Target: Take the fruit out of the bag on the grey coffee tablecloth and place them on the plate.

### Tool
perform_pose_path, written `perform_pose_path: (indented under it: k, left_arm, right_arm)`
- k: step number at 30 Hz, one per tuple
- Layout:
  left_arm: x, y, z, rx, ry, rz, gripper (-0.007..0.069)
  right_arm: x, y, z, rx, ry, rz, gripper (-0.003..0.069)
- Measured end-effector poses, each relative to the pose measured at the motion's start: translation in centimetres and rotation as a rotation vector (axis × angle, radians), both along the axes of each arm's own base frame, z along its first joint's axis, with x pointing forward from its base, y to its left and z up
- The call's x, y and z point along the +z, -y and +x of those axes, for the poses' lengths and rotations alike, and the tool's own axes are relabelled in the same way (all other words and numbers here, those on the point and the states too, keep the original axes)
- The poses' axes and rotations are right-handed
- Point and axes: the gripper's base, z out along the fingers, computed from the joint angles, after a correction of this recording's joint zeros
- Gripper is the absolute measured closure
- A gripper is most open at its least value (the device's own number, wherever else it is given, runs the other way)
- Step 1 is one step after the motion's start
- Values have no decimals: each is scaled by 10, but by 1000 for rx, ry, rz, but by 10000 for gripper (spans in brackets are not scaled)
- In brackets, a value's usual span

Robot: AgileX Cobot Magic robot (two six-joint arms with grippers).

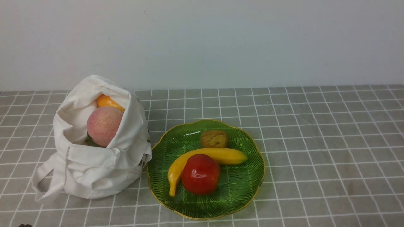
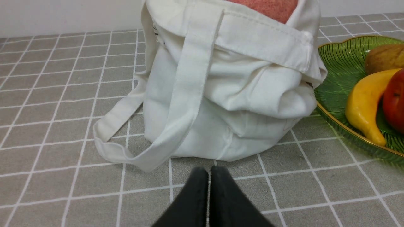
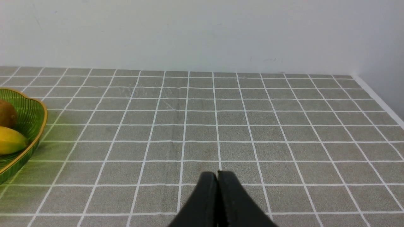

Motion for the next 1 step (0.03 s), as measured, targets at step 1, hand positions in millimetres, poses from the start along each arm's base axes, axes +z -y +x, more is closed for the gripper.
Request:
perform_pose_path:
  k: [1]
  left_arm:
    - [0, 0, 0, 0, 0, 0, 632]
  right_arm:
    - [0, 0, 0, 0, 0, 0, 673]
